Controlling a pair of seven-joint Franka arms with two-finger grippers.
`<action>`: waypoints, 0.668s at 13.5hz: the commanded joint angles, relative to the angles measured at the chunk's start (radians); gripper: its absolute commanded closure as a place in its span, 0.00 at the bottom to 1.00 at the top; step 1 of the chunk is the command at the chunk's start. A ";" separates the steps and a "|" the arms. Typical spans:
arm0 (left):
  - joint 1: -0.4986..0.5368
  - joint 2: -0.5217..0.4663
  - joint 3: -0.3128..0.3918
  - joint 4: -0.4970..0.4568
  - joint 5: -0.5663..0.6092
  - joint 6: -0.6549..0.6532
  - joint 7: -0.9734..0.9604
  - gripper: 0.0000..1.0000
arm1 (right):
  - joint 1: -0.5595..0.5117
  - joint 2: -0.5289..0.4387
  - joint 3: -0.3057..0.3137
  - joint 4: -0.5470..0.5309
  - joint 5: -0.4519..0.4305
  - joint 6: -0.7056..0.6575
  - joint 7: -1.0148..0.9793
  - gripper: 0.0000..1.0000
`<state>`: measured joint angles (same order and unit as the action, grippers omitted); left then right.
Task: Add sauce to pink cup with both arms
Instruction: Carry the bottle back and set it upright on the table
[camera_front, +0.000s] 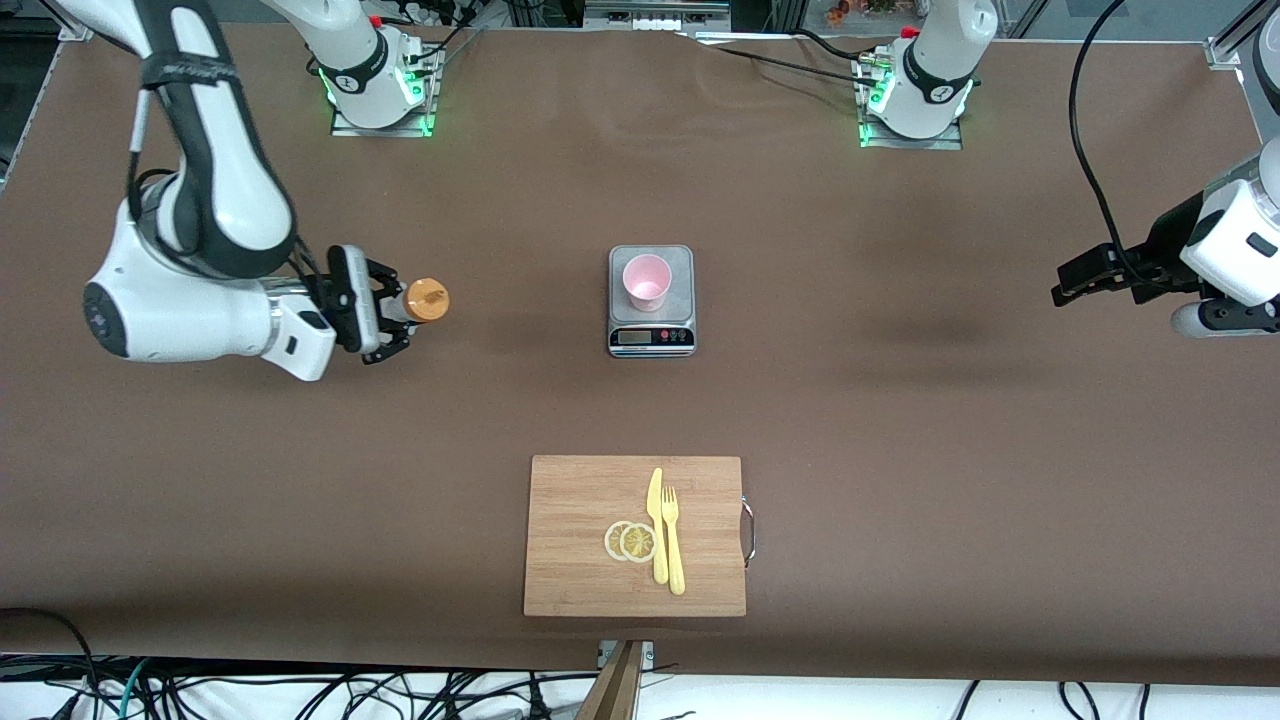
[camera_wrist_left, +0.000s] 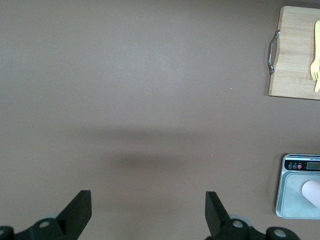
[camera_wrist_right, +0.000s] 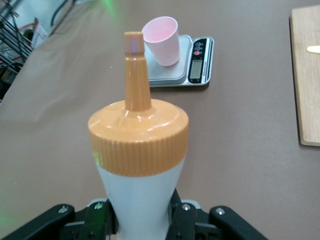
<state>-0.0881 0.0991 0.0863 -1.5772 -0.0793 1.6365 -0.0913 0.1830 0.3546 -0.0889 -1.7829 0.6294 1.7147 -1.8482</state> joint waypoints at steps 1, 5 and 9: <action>0.004 0.004 -0.002 0.016 0.007 -0.017 0.022 0.00 | -0.063 -0.020 -0.017 -0.062 0.079 -0.053 -0.181 0.91; 0.004 0.004 -0.002 0.016 0.007 -0.017 0.022 0.00 | -0.160 0.018 -0.020 -0.098 0.148 -0.136 -0.386 0.91; 0.004 0.004 -0.002 0.016 0.007 -0.017 0.024 0.00 | -0.241 0.105 -0.022 -0.101 0.182 -0.193 -0.558 0.91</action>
<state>-0.0881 0.0991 0.0864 -1.5772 -0.0793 1.6364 -0.0913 -0.0230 0.4240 -0.1151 -1.8808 0.7714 1.5580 -2.3272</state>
